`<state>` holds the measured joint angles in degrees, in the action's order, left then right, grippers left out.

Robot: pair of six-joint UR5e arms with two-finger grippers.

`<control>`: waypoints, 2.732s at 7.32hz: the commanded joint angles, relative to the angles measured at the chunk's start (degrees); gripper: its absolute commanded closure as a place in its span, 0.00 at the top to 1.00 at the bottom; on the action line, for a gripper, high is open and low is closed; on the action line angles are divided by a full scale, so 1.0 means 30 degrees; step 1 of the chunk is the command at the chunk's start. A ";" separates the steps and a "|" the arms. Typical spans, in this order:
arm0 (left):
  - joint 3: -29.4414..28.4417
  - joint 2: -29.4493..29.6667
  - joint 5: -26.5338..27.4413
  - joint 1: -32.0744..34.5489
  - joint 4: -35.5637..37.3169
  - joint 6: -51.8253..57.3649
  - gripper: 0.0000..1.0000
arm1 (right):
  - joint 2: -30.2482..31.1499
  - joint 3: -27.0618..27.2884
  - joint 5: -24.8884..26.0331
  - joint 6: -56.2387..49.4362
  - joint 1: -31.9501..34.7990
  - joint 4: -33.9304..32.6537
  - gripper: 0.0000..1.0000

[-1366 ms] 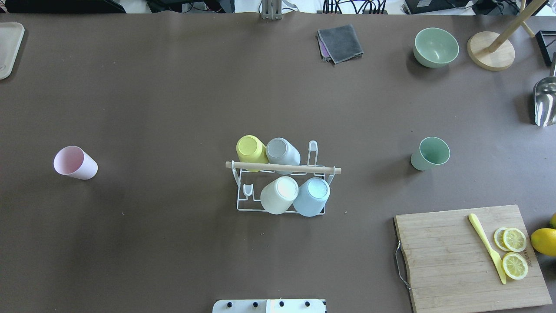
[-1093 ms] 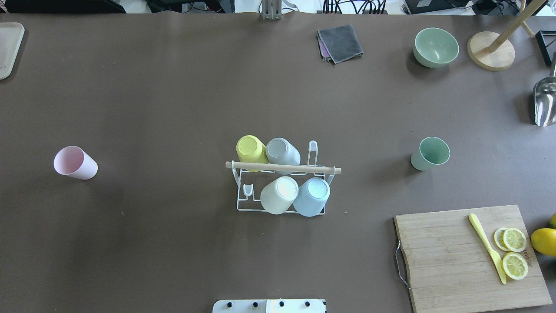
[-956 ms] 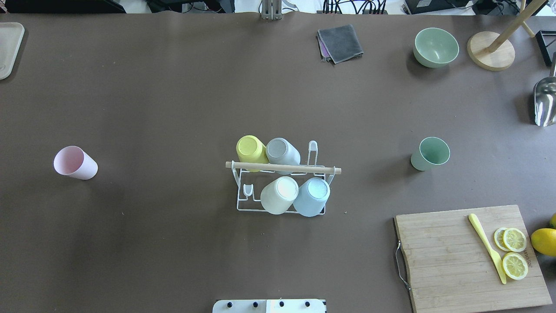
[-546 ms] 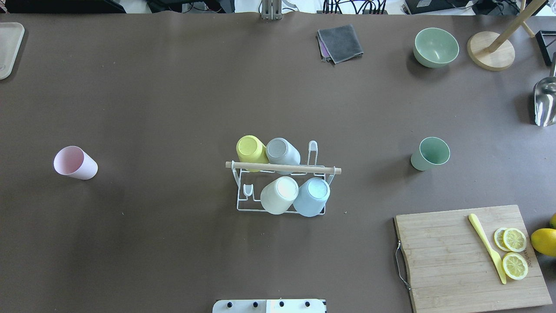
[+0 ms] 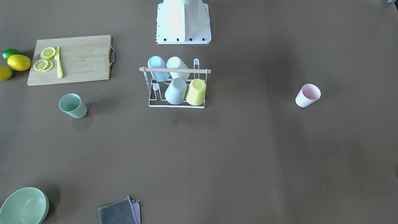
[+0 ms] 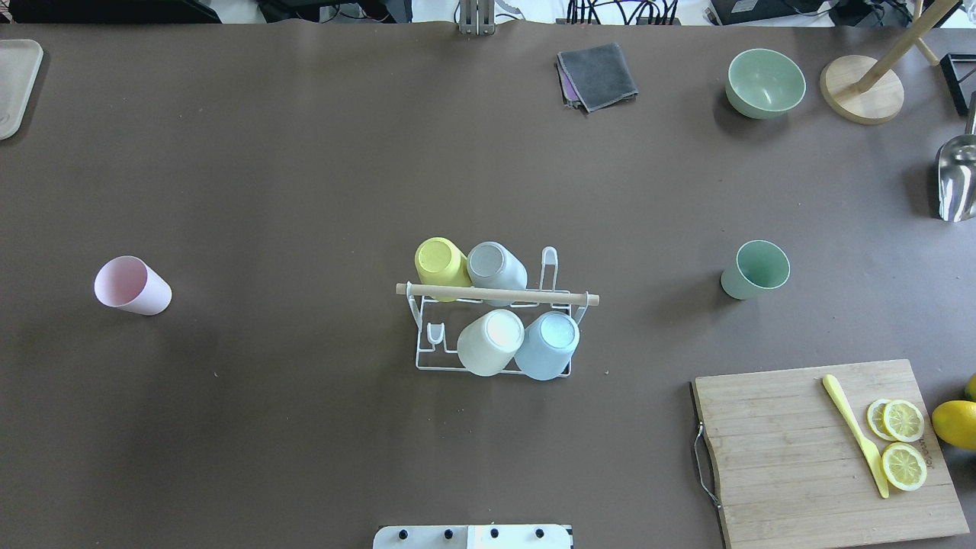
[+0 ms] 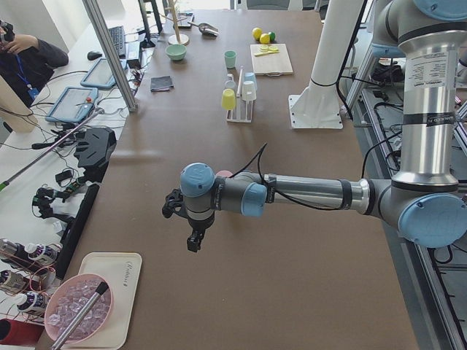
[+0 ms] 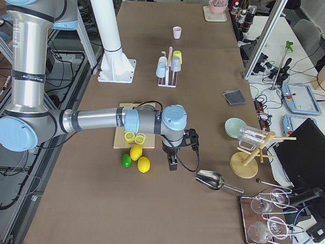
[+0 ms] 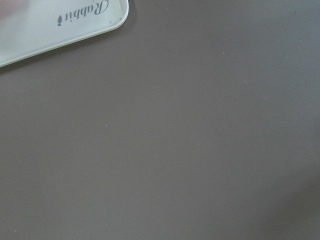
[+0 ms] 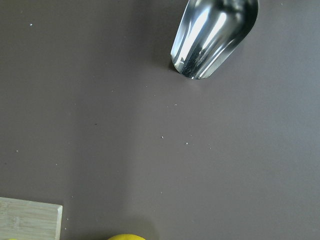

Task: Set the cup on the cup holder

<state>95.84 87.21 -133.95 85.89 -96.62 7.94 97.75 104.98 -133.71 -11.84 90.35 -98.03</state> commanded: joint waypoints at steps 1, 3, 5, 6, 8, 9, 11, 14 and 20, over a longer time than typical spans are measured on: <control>0.0218 0.0461 0.0029 -0.0474 0.0038 0.0049 0.99 | -0.0034 0.0045 -0.0602 0.0165 -0.0086 -0.0019 1.00; 0.0161 0.0754 0.0176 -0.0651 0.0038 0.0049 0.98 | -0.0295 0.0133 -0.1013 0.0486 -0.0289 -0.0077 1.00; 0.0220 0.0989 0.0205 -0.0680 0.0038 0.0049 0.98 | -0.1902 0.0249 -0.0724 0.1600 -0.1720 -0.1563 1.00; 0.0220 0.1251 0.0205 -0.0825 0.0009 0.0049 0.98 | -0.2808 0.0279 -0.0344 0.1979 -0.2510 -0.2239 1.00; 0.0220 0.2010 0.0234 -0.1643 0.0038 0.0049 0.99 | -0.4916 0.0105 -0.0165 0.2304 -0.4032 -0.4725 1.00; 0.0191 0.2653 0.0292 -0.2314 0.0038 0.0078 0.99 | -0.5594 0.0104 -0.0107 0.2305 -0.4563 -0.5519 1.00; 0.0132 0.4089 0.1456 -0.3836 0.0067 0.0078 0.99 | -0.7115 0.0104 -0.0048 0.4195 -0.6432 -0.6345 1.00; 0.0161 0.4972 0.1729 -0.4809 0.0826 0.0108 0.99 | -0.9601 -0.0593 0.1149 0.4971 -0.8841 -0.8268 1.00; 0.1772 0.8510 0.4447 -0.4987 0.8634 0.5723 0.98 | -1.4800 -0.6135 0.2179 0.4004 -1.1768 -1.1326 1.00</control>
<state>100.00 109.23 -123.38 71.03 -78.03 21.39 53.81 87.50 -127.60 0.52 57.75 -131.22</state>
